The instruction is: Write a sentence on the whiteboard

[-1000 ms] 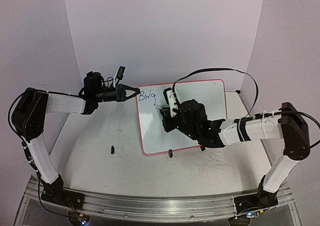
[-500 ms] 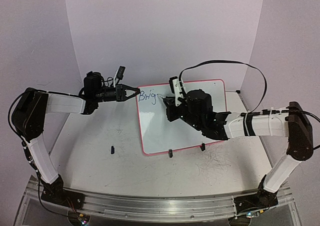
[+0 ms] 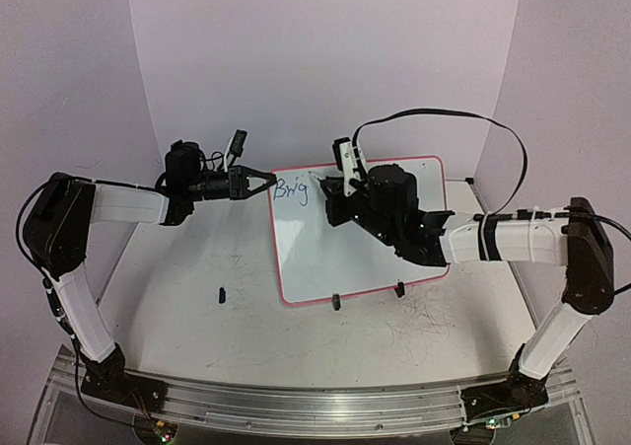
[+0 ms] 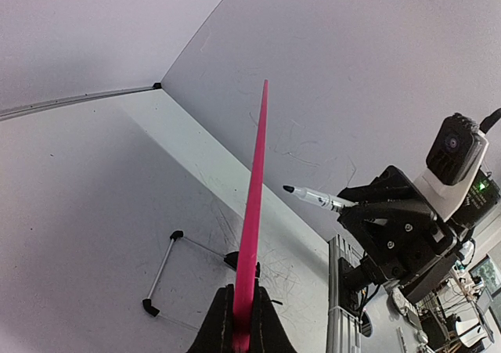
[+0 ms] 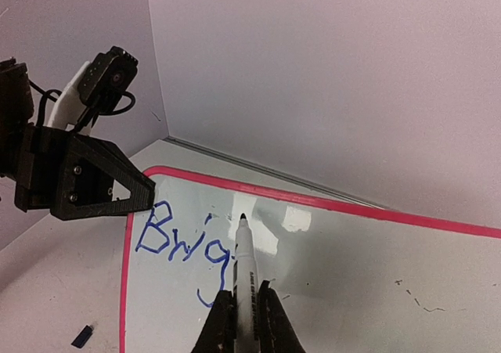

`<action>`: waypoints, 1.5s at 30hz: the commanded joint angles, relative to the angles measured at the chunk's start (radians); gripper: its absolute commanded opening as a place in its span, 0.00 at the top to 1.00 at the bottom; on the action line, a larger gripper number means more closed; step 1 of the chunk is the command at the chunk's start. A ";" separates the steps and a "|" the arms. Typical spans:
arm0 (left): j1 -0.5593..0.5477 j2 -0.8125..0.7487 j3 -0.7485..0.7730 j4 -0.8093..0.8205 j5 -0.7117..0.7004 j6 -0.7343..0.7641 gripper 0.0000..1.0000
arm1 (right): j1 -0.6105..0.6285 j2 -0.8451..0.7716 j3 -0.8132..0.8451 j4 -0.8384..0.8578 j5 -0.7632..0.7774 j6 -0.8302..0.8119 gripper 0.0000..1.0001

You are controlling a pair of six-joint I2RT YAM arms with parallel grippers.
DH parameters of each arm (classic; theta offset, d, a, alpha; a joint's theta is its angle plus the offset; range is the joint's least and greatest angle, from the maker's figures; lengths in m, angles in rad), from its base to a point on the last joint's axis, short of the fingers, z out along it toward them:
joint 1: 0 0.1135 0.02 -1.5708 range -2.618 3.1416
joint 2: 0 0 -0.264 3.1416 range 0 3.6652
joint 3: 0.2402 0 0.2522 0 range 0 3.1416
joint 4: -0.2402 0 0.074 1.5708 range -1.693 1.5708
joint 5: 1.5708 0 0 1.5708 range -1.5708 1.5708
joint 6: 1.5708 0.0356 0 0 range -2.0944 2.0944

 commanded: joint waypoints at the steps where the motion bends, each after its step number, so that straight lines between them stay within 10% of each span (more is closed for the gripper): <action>1: -0.005 -0.003 -0.001 0.009 0.014 -0.021 1.00 | -0.004 0.032 0.047 0.028 0.018 -0.016 1.00; 45: -0.007 -0.009 -0.002 0.008 0.013 -0.018 1.00 | 0.014 0.022 -0.043 0.031 0.046 0.023 1.00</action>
